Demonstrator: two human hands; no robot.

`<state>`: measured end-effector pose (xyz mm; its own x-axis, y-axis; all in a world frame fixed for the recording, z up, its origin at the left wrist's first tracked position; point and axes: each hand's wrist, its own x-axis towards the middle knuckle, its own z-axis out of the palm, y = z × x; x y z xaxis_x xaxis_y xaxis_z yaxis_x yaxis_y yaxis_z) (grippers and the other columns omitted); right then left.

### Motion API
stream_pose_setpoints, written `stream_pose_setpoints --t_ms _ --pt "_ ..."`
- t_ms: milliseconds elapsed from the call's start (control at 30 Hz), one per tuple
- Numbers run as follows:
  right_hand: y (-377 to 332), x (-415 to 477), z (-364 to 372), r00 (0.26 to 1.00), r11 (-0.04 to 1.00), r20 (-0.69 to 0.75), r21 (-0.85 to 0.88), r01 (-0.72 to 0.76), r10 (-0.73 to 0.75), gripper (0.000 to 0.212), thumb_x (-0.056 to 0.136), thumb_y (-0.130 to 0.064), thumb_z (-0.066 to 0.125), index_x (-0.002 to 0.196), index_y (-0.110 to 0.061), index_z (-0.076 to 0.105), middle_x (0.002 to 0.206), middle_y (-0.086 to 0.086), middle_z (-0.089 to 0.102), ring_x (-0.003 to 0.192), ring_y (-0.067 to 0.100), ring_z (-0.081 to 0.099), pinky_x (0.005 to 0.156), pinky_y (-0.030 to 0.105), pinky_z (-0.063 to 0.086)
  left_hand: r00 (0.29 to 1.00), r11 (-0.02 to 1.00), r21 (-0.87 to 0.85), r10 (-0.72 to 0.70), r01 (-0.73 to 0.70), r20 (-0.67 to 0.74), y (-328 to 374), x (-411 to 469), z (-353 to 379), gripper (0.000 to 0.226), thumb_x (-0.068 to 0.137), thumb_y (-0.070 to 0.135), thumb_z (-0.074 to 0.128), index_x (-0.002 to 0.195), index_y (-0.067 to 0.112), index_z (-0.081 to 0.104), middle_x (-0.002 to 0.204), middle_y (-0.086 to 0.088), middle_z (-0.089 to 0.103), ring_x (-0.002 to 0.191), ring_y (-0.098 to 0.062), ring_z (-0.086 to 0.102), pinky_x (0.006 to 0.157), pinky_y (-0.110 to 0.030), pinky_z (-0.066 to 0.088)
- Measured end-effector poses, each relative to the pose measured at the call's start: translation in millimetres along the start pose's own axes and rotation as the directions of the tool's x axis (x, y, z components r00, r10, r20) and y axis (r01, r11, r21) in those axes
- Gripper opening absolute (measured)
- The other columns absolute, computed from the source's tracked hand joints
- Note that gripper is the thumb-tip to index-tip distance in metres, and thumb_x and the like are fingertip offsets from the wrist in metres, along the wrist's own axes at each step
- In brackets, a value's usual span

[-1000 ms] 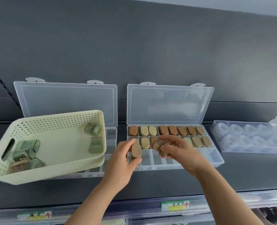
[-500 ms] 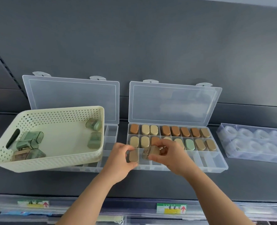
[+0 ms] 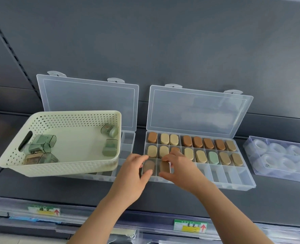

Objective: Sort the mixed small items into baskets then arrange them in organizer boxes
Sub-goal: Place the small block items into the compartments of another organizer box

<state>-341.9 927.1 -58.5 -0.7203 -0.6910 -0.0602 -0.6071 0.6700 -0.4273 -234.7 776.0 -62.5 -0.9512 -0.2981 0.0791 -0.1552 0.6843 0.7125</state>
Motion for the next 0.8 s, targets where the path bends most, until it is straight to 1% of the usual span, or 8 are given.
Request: stream_pose_setpoints --t_ms 100,233,300,367,433,533,667,800 --pt "-2.1 -2.2 -1.3 0.999 1.0 -0.036 0.01 0.02 -0.02 0.041 0.084 -0.04 0.065 0.121 -0.022 0.059 0.119 -0.004 0.052 0.099 0.012 0.055 0.085 0.022 0.05 0.997 0.998 0.008 0.061 -0.061 -0.045 5.2 -7.1 -11.0 0.042 0.093 0.03 0.056 0.133 0.024 0.049 0.123 0.014 0.049 0.108 -0.001 0.049 0.097 -0.021 0.043" --pt "-24.9 3.5 -11.0 0.991 0.994 -0.119 0.082 0.069 -0.058 0.04 0.087 -0.037 0.064 0.124 -0.021 0.059 0.121 -0.005 0.057 0.101 0.011 0.056 0.087 0.024 0.05 0.985 0.992 0.045 0.121 -0.116 -0.124 9.9 -11.2 -50.2 0.034 0.091 0.027 0.059 0.125 0.024 0.058 0.114 0.017 0.056 0.093 0.001 0.053 0.079 -0.001 0.037" --pt "-44.4 10.4 -15.3 0.986 0.982 -0.148 0.163 0.099 -0.075 0.037 0.088 -0.033 0.064 0.122 -0.022 0.06 0.116 -0.005 0.06 0.096 0.007 0.056 0.084 0.021 0.049 0.977 0.992 0.06 0.119 -0.11 -0.176 5.6 -9.0 -80.4 0.03 0.088 0.023 0.063 0.119 0.024 0.063 0.106 0.014 0.06 0.088 0.0 0.056 0.076 0.0 0.038" --pt "-64.5 19.7 -17.2 0.985 0.965 -0.157 0.237 0.109 -0.072 0.034 0.088 -0.031 0.064 0.121 -0.023 0.061 0.11 -0.006 0.062 0.094 0.005 0.057 0.082 0.017 0.048 0.98 0.996 0.06 0.077 -0.067 -0.182 -5.7 -2.1 -109.7 0.03 0.086 0.02 0.067 0.115 0.026 0.065 0.101 0.015 0.061 0.088 0.002 0.056 0.074 0.0 0.038" --pt "-80.8 31.3 -16.2 0.986 0.952 -0.156 0.288 0.102 -0.058 0.032 0.089 -0.03 0.064 0.12 -0.024 0.062 0.109 -0.007 0.063 0.095 0.003 0.057 0.08 0.011 0.045 0.994 0.997 0.072 0.006 0.002 -0.108 -24.1 10.9 -130.5 0.033 0.083 0.021 0.07 0.115 0.029 0.064 0.101 0.019 0.059 0.089 0.007 0.053 0.076 -0.003 0.04" --pt "-99.8 47.6 -11.3 0.991 0.941 -0.128 0.327 0.082 -0.041 0.032 0.088 -0.031 0.064 0.119 -0.025 0.063 0.112 -0.008 0.061 0.098 0.006 0.057 0.077 0.007 0.043 0.992 0.984 0.159 -0.091 0.077 0.082 -49.7 35.3 -142.3 0.045 0.078 0.027 0.075 0.121 0.03 0.06 0.114 0.016 0.059 0.097 -0.001 0.053 0.09 -0.024 0.045" --pt "-115.6 62.6 -6.1 0.992 0.935 -0.129 0.352 0.041 0.005 0.025 0.087 -0.027 0.066 0.113 -0.024 0.067 0.114 -0.009 0.063 0.099 0.006 0.059 0.086 0.018 0.048 0.949 0.978 0.207 -0.1 0.037 0.299 -62.8 61.3 -135.5 0.054 0.075 0.032 0.077 0.125 0.031 0.057 0.108 0.016 0.052 0.1 -0.008 0.052 0.088 -0.025 0.04" --pt "-124.4 78.9 -3.6 0.982 0.967 -0.189 0.254 0.019 0.03 0.022 0.087 -0.028 0.066 0.108 -0.026 0.069 0.114 -0.011 0.059 0.097 0.001 0.054 0.088 0.019 0.047 0.915 0.981 0.19 -0.039 -0.041 0.401 -76.6 78.1 -138.8 0.047 0.073 0.035 0.077 0.118 0.031 0.063 0.107 0.014 0.062 0.099 -0.01 0.059 0.091 -0.032 0.048"
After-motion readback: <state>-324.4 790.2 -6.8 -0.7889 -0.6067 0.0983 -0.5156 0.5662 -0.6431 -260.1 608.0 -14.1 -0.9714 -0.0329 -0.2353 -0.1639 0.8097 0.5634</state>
